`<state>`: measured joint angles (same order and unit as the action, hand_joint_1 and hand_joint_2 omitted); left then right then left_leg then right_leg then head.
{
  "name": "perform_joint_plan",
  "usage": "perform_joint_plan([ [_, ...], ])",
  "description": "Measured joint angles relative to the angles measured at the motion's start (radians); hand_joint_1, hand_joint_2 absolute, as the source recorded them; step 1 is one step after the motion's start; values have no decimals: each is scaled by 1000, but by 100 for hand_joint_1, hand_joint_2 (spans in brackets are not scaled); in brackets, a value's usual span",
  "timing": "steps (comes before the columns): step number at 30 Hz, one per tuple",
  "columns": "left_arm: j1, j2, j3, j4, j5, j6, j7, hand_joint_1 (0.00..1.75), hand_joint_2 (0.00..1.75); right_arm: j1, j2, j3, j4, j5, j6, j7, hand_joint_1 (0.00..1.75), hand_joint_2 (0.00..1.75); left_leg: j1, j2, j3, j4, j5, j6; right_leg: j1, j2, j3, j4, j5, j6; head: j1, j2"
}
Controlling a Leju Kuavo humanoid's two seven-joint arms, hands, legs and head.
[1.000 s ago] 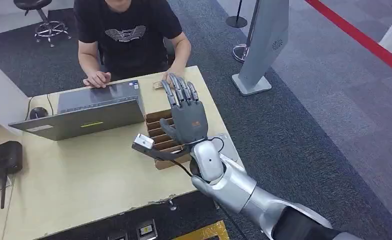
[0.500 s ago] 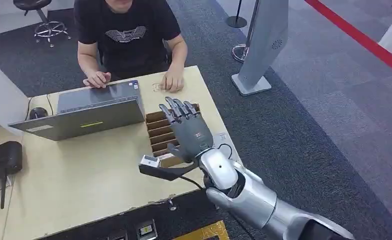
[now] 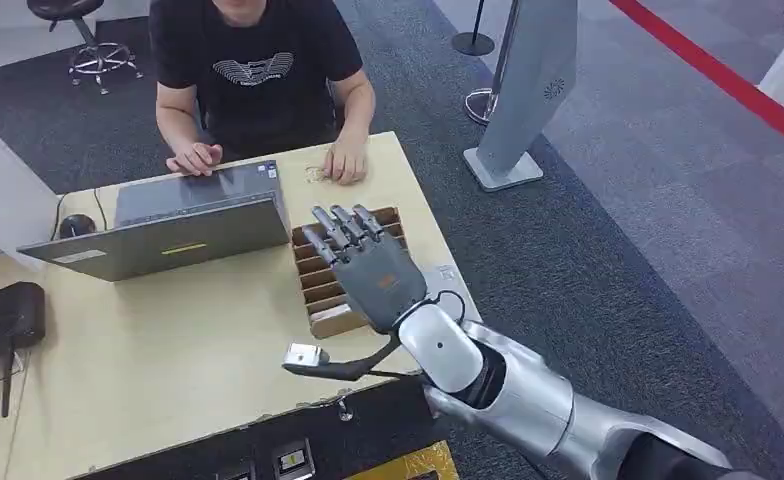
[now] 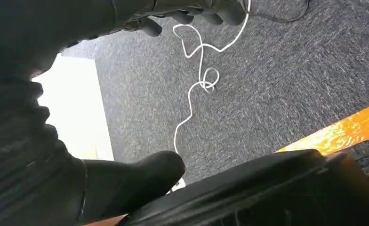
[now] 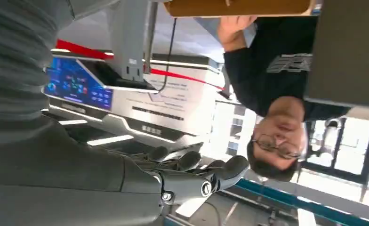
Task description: Pass the card to the sensor for recognition and then transmit it.
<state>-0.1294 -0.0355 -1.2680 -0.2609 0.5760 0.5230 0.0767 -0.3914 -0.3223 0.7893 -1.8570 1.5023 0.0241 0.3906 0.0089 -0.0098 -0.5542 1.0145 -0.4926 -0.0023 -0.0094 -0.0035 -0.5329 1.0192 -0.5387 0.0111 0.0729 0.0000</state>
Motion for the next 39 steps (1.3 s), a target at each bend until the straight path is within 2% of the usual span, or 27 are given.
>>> perform_joint_plan([
  [7, 2, 0, 5, 0, 11, 3, -7, 0, 175, -30, 0, 66, 34, -4, 14, -27, 0, 175, 0, 0, 0, 0, 0, 0, 0, 0, 0, 0, 0, 0, 0, 0],
  [21, 3, 0, 18, 0, 12, 1, -10, 0, 175, -33, 9, 127, 164, -57, -40, -41, 0, 175, 0, -1, -1, 0, 0, 0, 0, -1, 0, 0, 0, 0, 0, 0],
  [30, -2, 1, 18, 0, -10, -22, -8, 0, 175, -11, 16, 122, 266, -56, -83, 47, 0, 175, 0, 0, 0, 0, 0, 0, 0, 0, -1, 0, 0, 0, 0, 0],
  [39, -5, 3, 18, 0, -11, -23, -6, 0, 175, 23, 6, 61, 360, -70, -110, 103, 0, 175, 0, 0, 0, 0, 0, 0, 0, 0, -1, 0, 0, 0, 0, 0],
])
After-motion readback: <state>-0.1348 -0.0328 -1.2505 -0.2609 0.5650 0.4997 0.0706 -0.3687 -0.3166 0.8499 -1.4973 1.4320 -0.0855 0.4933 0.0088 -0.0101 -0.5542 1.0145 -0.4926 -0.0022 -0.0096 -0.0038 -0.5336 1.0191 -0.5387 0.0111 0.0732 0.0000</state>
